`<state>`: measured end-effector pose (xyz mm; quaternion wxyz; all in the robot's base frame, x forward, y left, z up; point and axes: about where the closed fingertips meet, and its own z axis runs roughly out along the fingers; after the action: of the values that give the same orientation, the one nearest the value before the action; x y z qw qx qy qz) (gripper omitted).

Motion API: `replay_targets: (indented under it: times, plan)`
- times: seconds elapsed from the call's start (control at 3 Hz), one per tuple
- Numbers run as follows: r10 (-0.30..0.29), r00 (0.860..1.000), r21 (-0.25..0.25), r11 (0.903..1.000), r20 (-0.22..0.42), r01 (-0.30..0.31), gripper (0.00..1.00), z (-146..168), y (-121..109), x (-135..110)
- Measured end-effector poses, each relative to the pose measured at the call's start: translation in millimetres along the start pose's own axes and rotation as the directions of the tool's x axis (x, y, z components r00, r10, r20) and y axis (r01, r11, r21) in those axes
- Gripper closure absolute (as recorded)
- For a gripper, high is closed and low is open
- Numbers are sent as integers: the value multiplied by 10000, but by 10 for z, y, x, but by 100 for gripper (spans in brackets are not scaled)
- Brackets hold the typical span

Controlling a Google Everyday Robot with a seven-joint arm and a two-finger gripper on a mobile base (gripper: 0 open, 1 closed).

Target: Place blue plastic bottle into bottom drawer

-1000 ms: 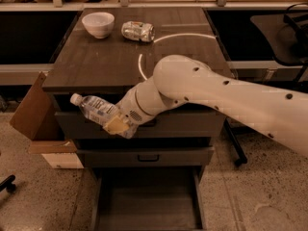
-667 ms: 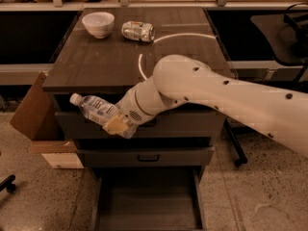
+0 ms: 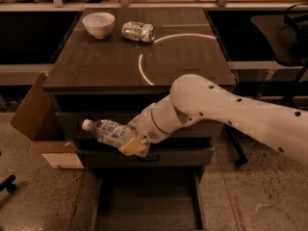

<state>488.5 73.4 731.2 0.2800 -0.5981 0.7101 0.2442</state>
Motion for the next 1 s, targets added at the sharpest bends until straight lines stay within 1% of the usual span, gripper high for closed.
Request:
replay_targets:
  times: [0.33, 0.67, 1.0]
  plan:
    - [268, 9995, -359, 9990, -143, -273, 100, 134, 147, 509]
    - [961, 9947, -271, 9949, -363, -971, 100, 299, 223, 1019]
    - [2181, 9756, 136, 9759, -252, -2178, 100, 514, 245, 1582]
